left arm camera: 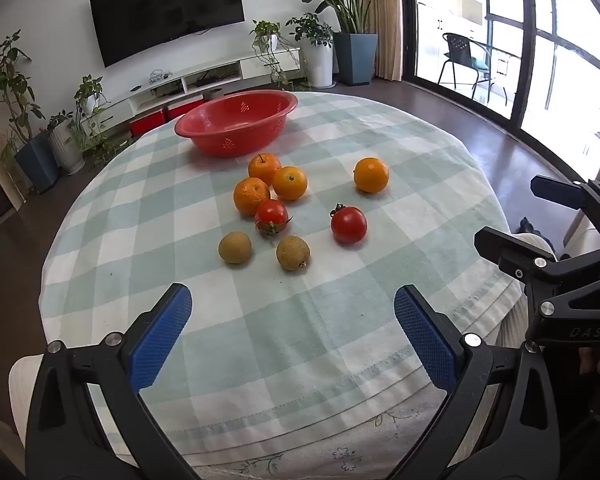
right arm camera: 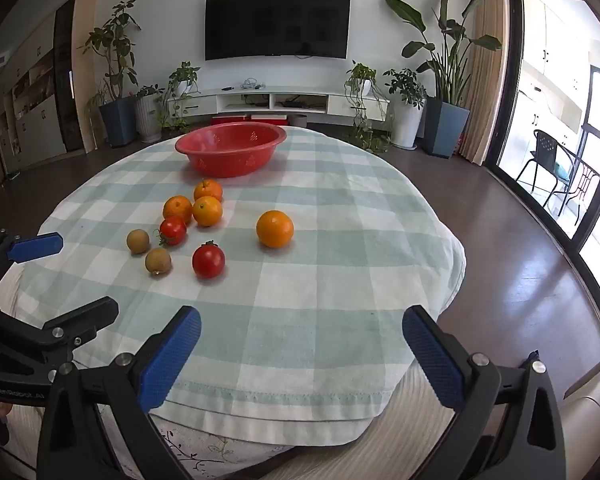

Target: Organize fruits

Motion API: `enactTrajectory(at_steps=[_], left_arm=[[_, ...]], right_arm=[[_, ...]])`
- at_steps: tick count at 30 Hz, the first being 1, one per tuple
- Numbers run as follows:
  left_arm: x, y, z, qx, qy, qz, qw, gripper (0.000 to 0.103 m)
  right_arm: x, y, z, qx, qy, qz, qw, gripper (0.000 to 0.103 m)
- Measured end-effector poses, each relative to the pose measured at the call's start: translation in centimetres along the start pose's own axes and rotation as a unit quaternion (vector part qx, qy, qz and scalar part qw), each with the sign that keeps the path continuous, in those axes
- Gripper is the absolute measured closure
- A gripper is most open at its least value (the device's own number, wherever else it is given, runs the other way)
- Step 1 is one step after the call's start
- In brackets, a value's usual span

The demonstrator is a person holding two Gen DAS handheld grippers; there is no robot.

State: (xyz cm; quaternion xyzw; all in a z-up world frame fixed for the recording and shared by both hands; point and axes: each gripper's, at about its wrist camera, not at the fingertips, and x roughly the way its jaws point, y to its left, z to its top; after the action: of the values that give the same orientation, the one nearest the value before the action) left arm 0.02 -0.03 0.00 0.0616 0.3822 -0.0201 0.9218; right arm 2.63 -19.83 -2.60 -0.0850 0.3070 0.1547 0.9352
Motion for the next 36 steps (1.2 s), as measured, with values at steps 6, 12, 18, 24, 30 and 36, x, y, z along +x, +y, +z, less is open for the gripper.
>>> enactTrajectory(at_steps=[6, 12, 18, 24, 30, 36], left_arm=[[-0.01, -0.06, 0.03, 0.000, -0.005, 0.002, 1.0000, 0.000], [0.23, 0.25, -0.05, -0.003, -0.006, 0.000, 1.0000, 0.000], [0.20, 0.14, -0.08, -0.003, -0.007, 0.002, 1.0000, 0.000], [0.02, 0.20, -0.06, -0.003, -0.007, 0.001, 1.0000, 0.000], [0.00, 0.12, -0.09, -0.003, -0.008, 0.001, 1.0000, 0.000], [-0.01, 0.13, -0.09, -0.003, -0.008, 0.000, 1.0000, 0.000]], right_arm=[[-0.09, 0.05, 0.00, 0.000, -0.001, 0.000, 1.000, 0.000], [-0.12, 0.07, 0.00, 0.000, -0.001, 0.000, 1.000, 0.000], [-0.14, 0.08, 0.01, 0.001, -0.001, 0.001, 1.000, 0.000], [-0.16, 0.12, 0.04, 0.001, -0.001, 0.001, 1.000, 0.000], [-0.16, 0.19, 0.08, 0.001, -0.001, 0.001, 1.000, 0.000], [-0.20, 0.22, 0.12, 0.001, -0.001, 0.002, 1.000, 0.000]])
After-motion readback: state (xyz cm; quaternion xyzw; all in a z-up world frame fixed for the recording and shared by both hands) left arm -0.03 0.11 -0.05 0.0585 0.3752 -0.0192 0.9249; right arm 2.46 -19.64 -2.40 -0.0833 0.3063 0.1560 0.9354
